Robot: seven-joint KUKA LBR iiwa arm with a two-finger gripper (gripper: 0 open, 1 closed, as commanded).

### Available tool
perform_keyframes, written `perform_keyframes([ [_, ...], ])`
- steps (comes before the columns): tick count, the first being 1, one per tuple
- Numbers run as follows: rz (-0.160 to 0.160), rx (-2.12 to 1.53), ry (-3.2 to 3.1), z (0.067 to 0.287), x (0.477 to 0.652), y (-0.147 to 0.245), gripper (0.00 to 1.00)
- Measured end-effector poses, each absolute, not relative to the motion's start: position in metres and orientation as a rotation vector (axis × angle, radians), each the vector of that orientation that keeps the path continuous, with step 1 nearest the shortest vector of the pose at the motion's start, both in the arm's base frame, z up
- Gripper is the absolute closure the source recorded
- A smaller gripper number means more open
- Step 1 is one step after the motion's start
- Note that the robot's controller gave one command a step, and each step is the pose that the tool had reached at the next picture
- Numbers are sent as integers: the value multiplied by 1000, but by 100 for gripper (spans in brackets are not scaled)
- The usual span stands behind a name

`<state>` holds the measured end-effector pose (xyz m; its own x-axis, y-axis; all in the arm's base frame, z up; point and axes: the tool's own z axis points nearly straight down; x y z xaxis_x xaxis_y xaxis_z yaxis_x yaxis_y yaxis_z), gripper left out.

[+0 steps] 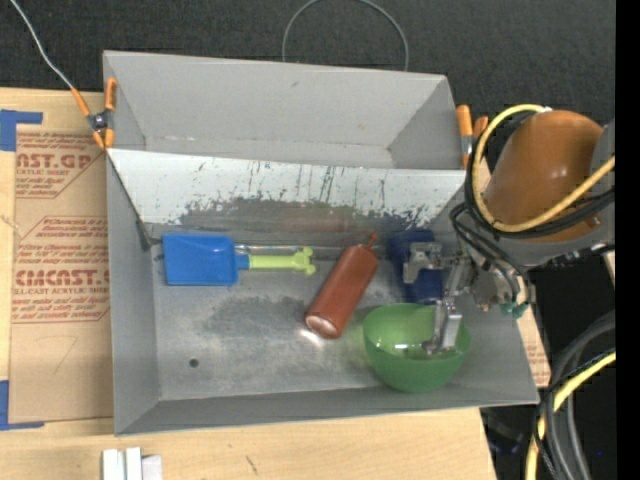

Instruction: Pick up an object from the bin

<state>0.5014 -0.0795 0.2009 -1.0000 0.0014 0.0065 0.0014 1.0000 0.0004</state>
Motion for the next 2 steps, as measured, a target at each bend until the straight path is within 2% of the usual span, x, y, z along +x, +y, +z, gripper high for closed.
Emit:
perform_keyframes([
  [1, 1, 1, -3143, 205, 503, -79, 0],
  [2, 0, 271, -3129, 128, 515, -63, 0],
])
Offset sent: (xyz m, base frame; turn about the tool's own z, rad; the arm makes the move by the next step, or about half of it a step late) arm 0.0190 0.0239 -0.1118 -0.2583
